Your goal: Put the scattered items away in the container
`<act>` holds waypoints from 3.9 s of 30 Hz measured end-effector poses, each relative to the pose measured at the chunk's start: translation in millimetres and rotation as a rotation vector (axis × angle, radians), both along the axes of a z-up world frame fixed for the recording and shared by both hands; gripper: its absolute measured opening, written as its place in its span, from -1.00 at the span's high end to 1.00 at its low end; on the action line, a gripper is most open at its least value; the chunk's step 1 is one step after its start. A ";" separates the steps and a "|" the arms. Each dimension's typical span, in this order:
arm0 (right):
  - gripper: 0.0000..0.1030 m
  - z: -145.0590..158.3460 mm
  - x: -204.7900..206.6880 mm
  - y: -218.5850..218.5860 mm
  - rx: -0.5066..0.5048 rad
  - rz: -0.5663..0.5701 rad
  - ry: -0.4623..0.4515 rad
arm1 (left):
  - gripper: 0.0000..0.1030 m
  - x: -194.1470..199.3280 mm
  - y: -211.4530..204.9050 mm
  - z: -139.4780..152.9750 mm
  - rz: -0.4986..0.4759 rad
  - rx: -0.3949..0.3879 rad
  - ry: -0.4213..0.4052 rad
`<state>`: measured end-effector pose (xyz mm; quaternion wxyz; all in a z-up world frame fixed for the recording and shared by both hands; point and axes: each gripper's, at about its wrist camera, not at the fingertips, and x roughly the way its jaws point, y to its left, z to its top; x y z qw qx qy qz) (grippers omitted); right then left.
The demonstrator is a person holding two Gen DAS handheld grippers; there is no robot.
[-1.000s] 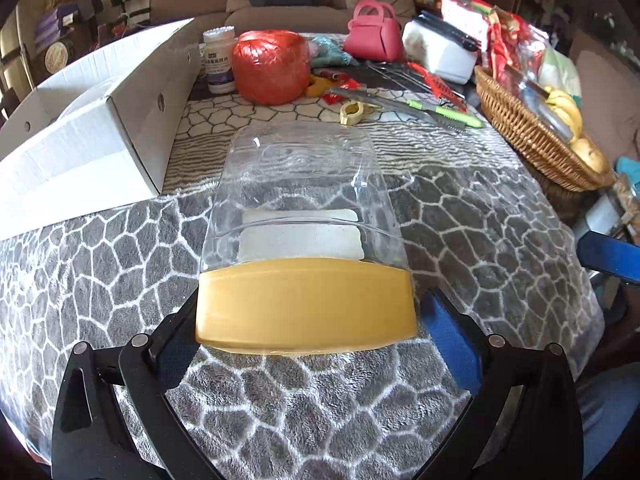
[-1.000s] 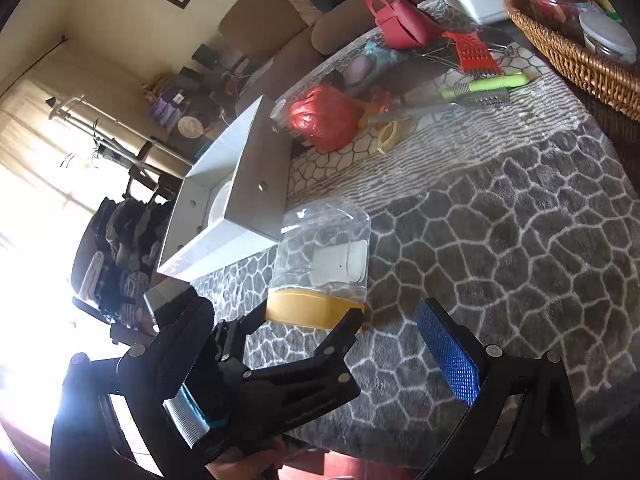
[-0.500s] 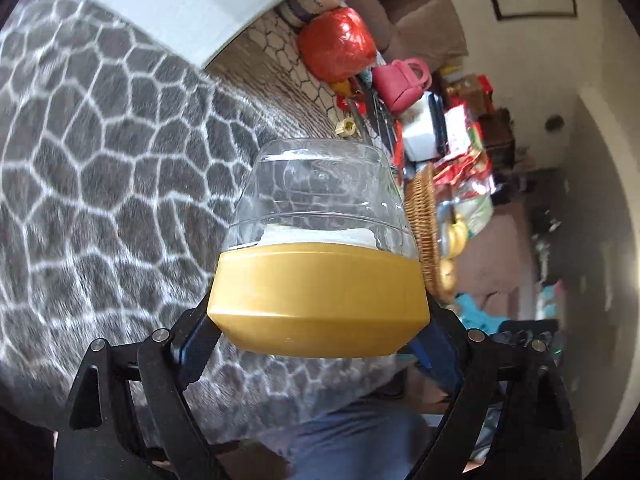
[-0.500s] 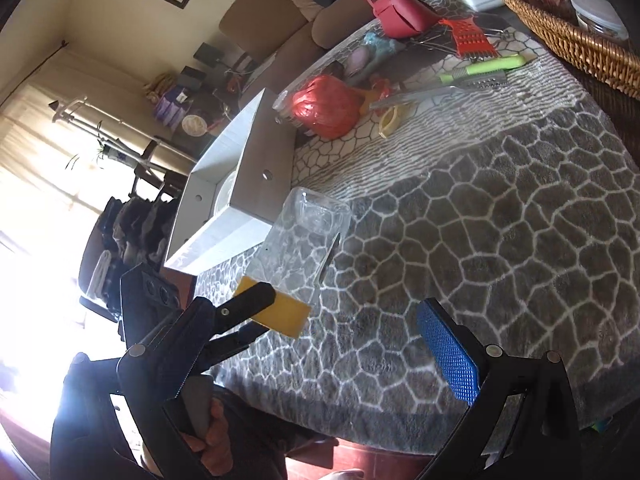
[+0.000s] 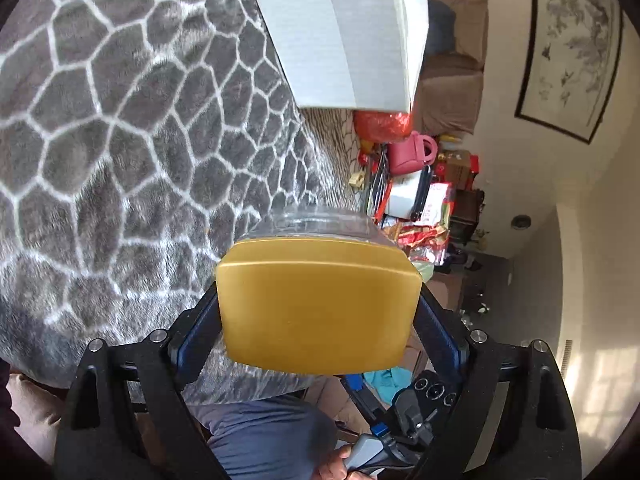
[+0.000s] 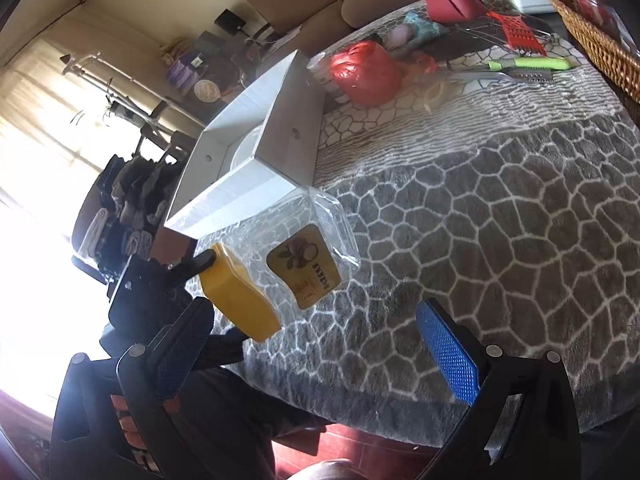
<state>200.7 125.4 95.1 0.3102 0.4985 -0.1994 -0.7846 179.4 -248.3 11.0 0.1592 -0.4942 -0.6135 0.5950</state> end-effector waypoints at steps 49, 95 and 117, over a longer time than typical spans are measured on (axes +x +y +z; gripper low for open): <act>-0.99 -64.4 -94.6 -197.5 0.454 0.901 0.399 | -1.00 -39.8 -25.5 -11.1 -0.082 -0.169 0.110; -0.78 8.6 15.2 -155.1 0.190 0.444 0.146 | -0.26 -12.6 4.4 85.6 -0.199 -0.351 0.175; -0.78 60.9 -263.3 -265.3 0.165 0.319 0.175 | -0.38 -309.6 -53.3 113.9 -0.298 -0.485 0.156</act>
